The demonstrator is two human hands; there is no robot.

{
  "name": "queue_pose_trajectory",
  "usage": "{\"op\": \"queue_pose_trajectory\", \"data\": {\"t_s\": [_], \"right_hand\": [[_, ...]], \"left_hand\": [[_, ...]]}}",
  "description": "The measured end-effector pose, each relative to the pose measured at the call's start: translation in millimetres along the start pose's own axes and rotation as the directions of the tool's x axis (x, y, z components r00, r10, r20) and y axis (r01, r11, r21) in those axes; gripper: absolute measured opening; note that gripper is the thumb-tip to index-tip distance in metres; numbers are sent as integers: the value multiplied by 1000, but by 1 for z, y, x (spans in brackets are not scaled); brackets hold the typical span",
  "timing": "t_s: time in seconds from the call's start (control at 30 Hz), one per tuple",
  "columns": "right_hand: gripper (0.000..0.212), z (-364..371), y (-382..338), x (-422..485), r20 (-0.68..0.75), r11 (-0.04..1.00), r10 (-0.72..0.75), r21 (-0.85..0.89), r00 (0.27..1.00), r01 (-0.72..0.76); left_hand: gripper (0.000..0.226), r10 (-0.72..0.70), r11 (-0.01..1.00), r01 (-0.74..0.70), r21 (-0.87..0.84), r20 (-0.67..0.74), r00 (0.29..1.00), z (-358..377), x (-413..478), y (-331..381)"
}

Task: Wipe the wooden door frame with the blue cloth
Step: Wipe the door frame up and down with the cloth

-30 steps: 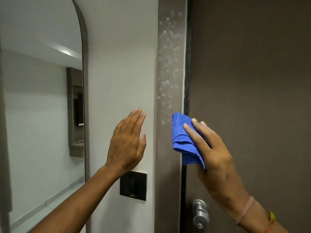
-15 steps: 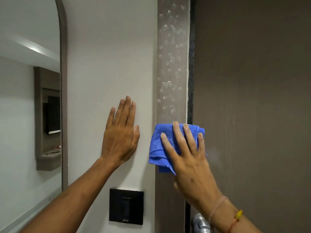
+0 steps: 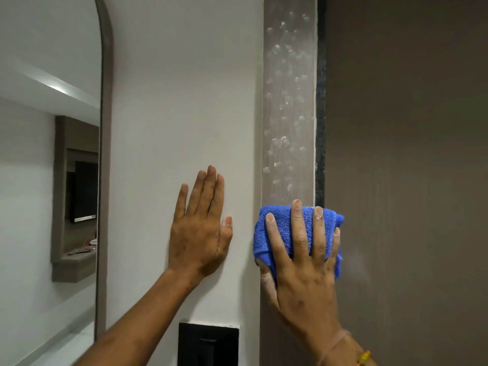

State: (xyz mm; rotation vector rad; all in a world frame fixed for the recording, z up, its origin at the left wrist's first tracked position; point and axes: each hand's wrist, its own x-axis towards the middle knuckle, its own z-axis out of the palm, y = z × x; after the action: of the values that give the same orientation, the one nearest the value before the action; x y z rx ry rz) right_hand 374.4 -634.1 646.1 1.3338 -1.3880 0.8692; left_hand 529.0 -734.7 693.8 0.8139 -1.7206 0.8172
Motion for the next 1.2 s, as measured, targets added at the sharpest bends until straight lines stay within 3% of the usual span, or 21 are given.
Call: {"op": "queue_pose_trajectory", "data": {"t_s": [0.27, 0.47, 0.67, 0.97, 1.2], "right_hand": [[61, -25, 11, 105, -69, 1000, 3, -3, 998, -3], [66, -13, 6, 62, -87, 999, 6, -35, 996, -9], [66, -10, 14, 41, -17, 995, -83, -53, 996, 82], [63, -38, 21, 163, -20, 1000, -1, -14, 1000, 1], [71, -23, 9, 91, -25, 998, 2, 59, 1000, 0]], "left_hand": [[69, 19, 1000, -19, 10, 24, 1000, -5, 5, 1], [67, -119, 989, 111, -94, -76, 990, -21, 61, 8], [65, -116, 993, 112, -46, -89, 989, -18, 72, 10], [65, -102, 995, 100, -25, -80, 992, -16, 72, 9], [65, -100, 995, 97, -36, -83, 992, -15, 72, 8]]}}
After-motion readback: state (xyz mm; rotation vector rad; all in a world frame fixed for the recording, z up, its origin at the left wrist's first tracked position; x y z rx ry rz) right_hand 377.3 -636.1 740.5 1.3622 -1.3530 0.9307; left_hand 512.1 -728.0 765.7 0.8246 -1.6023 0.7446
